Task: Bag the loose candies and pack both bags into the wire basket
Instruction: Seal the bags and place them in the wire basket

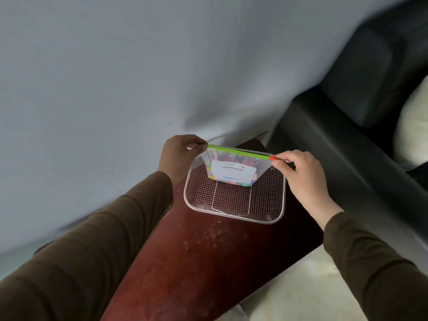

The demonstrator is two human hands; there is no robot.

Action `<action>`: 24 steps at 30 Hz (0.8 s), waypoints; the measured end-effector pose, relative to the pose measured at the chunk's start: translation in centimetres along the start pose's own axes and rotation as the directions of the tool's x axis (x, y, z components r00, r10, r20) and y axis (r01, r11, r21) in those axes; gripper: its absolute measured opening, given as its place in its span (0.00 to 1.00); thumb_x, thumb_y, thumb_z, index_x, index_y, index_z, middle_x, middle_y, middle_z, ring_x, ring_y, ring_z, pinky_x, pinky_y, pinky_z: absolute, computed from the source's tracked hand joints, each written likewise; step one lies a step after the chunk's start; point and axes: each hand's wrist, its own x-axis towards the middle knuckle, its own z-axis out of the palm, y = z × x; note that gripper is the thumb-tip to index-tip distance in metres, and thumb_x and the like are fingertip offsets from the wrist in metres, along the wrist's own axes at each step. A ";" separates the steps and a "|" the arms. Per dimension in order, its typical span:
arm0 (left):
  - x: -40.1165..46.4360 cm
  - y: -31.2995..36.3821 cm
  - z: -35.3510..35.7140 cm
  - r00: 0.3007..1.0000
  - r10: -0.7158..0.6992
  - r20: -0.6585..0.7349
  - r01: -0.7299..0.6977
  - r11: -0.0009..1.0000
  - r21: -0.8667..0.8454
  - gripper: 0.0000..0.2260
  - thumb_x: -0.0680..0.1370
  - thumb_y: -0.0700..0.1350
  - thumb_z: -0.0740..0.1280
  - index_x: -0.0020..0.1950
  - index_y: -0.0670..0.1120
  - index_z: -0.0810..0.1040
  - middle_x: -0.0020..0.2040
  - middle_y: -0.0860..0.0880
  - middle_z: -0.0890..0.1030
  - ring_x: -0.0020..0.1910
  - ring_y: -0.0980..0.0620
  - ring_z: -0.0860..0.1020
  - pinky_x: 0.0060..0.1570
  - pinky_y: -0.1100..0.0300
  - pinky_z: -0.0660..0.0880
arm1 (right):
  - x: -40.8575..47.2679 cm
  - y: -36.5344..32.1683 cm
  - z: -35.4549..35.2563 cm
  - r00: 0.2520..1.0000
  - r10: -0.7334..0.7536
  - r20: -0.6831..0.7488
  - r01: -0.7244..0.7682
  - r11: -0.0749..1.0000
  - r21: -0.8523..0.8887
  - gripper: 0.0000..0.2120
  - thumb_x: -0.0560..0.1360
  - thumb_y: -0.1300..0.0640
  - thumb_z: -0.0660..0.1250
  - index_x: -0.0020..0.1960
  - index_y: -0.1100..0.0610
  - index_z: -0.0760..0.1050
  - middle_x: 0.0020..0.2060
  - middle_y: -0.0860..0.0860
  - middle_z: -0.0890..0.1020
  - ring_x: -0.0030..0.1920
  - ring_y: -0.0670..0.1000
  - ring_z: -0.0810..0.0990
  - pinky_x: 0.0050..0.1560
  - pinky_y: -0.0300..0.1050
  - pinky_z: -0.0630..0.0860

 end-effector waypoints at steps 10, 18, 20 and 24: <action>-2.7 -1.2 -2.6 0.999 -0.008 -0.045 0.007 1.000 -0.017 0.10 0.76 0.43 0.76 0.57 0.47 0.86 0.48 0.53 0.86 0.47 0.58 0.83 0.49 0.67 0.77 | -0.4 -3.8 0.8 0.997 -0.068 -0.036 0.069 0.997 0.043 0.14 0.78 0.50 0.70 0.61 0.53 0.82 0.57 0.50 0.83 0.58 0.52 0.76 0.47 0.42 0.73; -9.5 -5.8 -10.5 0.983 -0.142 -0.118 0.139 0.990 -0.032 0.07 0.76 0.48 0.75 0.54 0.52 0.87 0.48 0.57 0.87 0.47 0.64 0.83 0.44 0.73 0.73 | -2.1 -13.1 4.6 0.960 -0.264 -0.095 0.278 0.942 0.189 0.08 0.76 0.52 0.72 0.53 0.54 0.84 0.49 0.49 0.84 0.52 0.50 0.76 0.50 0.38 0.64; -11.7 -7.3 -12.6 0.971 -0.193 -0.142 0.189 0.981 -0.041 0.06 0.76 0.47 0.76 0.53 0.52 0.87 0.48 0.57 0.87 0.46 0.64 0.83 0.45 0.70 0.74 | -3.3 -15.7 6.8 0.948 -0.310 -0.069 0.317 0.919 0.233 0.07 0.75 0.53 0.73 0.52 0.54 0.84 0.48 0.48 0.84 0.52 0.48 0.76 0.53 0.38 0.66; -16.4 -10.7 -16.1 0.938 -0.280 -0.202 0.278 0.960 -0.035 0.05 0.76 0.45 0.76 0.51 0.53 0.87 0.44 0.58 0.87 0.46 0.65 0.83 0.46 0.70 0.74 | -6.0 -19.8 11.5 0.924 -0.379 0.053 0.348 0.888 0.300 0.09 0.75 0.51 0.73 0.53 0.53 0.84 0.47 0.47 0.84 0.51 0.48 0.78 0.57 0.41 0.71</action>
